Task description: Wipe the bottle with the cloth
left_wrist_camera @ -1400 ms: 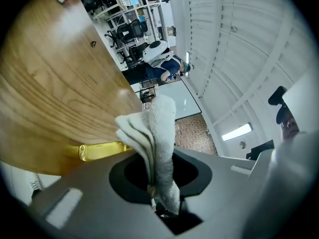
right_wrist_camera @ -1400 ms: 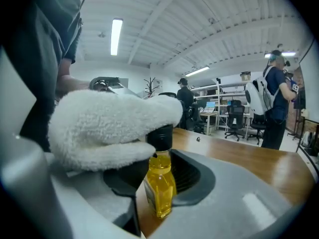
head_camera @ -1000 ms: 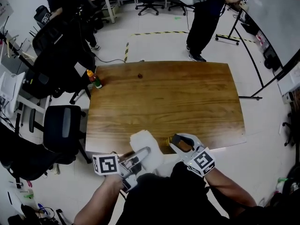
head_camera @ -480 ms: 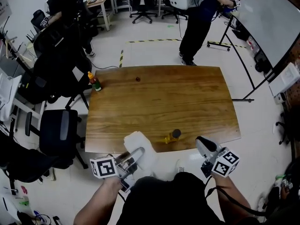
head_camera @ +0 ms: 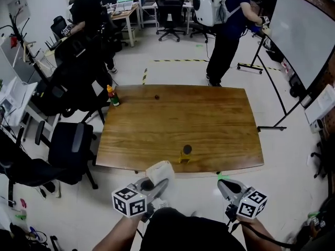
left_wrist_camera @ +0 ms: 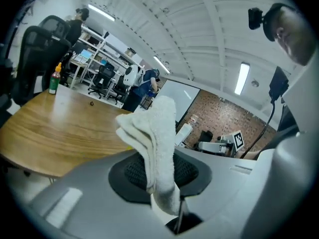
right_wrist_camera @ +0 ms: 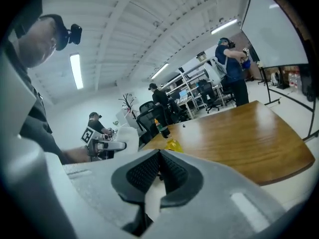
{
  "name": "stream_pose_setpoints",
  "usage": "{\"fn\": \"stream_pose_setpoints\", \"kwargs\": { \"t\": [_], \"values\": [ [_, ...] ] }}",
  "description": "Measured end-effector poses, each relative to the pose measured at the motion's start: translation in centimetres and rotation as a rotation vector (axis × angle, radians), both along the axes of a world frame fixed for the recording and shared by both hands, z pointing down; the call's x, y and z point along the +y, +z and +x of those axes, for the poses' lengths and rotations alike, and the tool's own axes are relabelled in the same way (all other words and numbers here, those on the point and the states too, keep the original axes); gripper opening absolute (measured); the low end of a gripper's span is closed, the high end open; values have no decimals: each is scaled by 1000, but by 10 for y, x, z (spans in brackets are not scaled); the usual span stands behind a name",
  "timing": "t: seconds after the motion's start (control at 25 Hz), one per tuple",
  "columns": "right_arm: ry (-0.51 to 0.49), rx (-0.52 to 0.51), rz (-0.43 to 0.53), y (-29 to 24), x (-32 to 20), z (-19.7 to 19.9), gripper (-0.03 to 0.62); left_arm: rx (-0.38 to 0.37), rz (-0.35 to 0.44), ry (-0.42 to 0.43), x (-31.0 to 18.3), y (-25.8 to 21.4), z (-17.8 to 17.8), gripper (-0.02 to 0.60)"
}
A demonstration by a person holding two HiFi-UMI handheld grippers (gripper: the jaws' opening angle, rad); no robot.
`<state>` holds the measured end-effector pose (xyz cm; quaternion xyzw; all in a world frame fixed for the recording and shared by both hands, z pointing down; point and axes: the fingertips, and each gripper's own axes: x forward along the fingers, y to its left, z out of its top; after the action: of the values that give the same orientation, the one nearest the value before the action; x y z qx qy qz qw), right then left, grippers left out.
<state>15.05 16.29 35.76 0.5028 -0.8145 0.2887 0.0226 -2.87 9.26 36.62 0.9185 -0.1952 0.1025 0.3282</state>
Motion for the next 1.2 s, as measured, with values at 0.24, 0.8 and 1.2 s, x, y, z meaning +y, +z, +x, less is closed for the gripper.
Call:
{"fn": "stream_pose_setpoints", "kwargs": {
  "t": [0.24, 0.8, 1.2],
  "values": [
    [-82, 38, 5, -1, 56, 18, 15, -2, 36, -80, 68, -14, 15, 103],
    [-90, 5, 3, 6, 105, -7, 15, -38, 14, -142, 134, -4, -14, 105],
    [53, -5, 29, 5, 94, -47, 15, -80, 46, 5, 99, -13, -45, 106]
  ]
}}
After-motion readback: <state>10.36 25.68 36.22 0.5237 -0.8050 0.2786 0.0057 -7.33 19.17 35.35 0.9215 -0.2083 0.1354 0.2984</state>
